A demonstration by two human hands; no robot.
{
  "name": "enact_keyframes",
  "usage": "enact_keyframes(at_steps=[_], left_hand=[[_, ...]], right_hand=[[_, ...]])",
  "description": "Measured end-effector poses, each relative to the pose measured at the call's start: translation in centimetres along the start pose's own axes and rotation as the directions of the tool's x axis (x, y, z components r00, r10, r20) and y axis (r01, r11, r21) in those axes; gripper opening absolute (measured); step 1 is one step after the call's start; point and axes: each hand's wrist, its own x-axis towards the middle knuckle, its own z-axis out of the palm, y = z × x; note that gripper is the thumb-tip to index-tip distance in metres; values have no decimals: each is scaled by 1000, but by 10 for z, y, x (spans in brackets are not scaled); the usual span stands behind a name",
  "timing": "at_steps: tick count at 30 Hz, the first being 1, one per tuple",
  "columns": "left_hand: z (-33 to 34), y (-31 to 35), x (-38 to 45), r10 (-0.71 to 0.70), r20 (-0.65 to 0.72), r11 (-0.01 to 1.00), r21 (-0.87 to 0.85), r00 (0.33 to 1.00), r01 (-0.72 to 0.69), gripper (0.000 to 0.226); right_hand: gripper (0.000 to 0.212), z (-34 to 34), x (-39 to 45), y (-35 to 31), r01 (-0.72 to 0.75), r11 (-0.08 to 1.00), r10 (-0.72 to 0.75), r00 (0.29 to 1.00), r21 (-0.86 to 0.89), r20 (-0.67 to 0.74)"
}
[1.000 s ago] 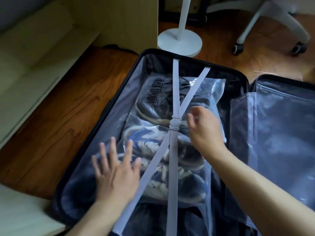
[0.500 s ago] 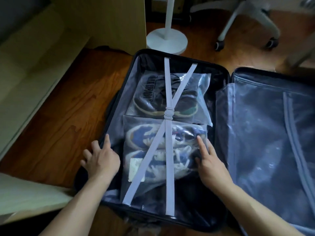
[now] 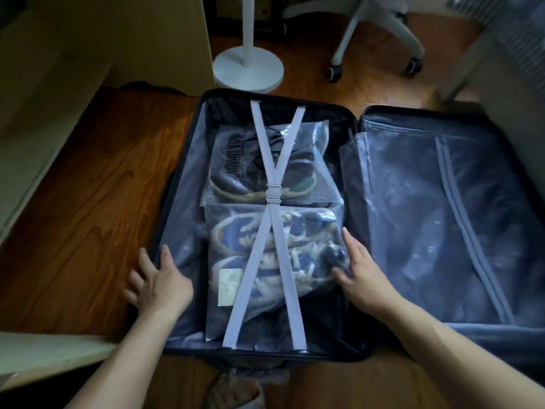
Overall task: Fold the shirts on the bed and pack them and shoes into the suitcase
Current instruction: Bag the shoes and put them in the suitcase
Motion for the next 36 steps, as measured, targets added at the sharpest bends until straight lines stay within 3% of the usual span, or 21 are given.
enact_keyframes(at_steps=[3, 5, 8, 11, 13, 15, 18, 20, 22, 23, 27, 30, 32, 34, 36], left_hand=[[-3, 49, -32, 225, -25, 973, 63, 974, -223, 78], [-4, 108, -66, 463, 75, 885, 18, 883, -466, 70], [-18, 201, -128, 756, 206, 638, -19, 621, -770, 60], [-19, 260, -207, 868, 328, 372, 73, 374, -926, 42], [-1, 278, -254, 878, 419, 180, 156, 230, -971, 32], [31, 283, -288, 818, 551, 43, 229, 166, -973, 26], [84, 279, -308, 695, 698, -77, 307, 170, -949, 32], [113, 275, -300, 652, 732, -116, 354, 197, -928, 38], [128, 273, -288, 625, 748, -121, 376, 224, -919, 42], [131, 273, -283, 618, 753, -121, 373, 223, -920, 45], [124, 280, -279, 537, 810, -68, 321, 237, -945, 53], [107, 293, -285, 419, 859, 190, 234, 294, -953, 51], [87, 314, -292, 507, 814, 338, 117, 285, -934, 44], [64, 340, -303, 700, 641, 517, -150, 315, -843, 41], [34, 365, -323, 780, 515, 615, -526, 356, -587, 32]], right_hand=[[72, -28, -29, 5, -39, 999, 38, 991, -4, -129], [61, -58, -53, 21, -53, 983, 35, 994, -174, -108], [45, -121, -93, 56, -123, 868, 145, 989, -481, 9], [26, -173, -135, 89, -287, 819, 309, 950, -496, -39], [23, -182, -158, 119, -442, 842, 419, 897, -309, -141], [34, -174, -176, 157, -609, 791, 601, 760, 51, -248], [41, -155, -186, 217, -657, 481, 860, 484, 581, -164], [41, -145, -179, 250, -517, 221, 898, 439, 827, 35], [43, -142, -166, 269, -371, 22, 880, 448, 928, 158], [41, -140, -159, 278, -333, -18, 875, 451, 943, 176], [34, -134, -144, 281, -294, -22, 909, 392, 956, 141], [46, -140, -151, 254, -321, 147, 947, 320, 936, -39], [54, -151, -162, 223, -348, 274, 921, 363, 896, -141], [50, -158, -178, 190, -330, 355, 884, 424, 875, -198], [53, -164, -194, 155, -283, 375, 871, 433, 883, -232]])
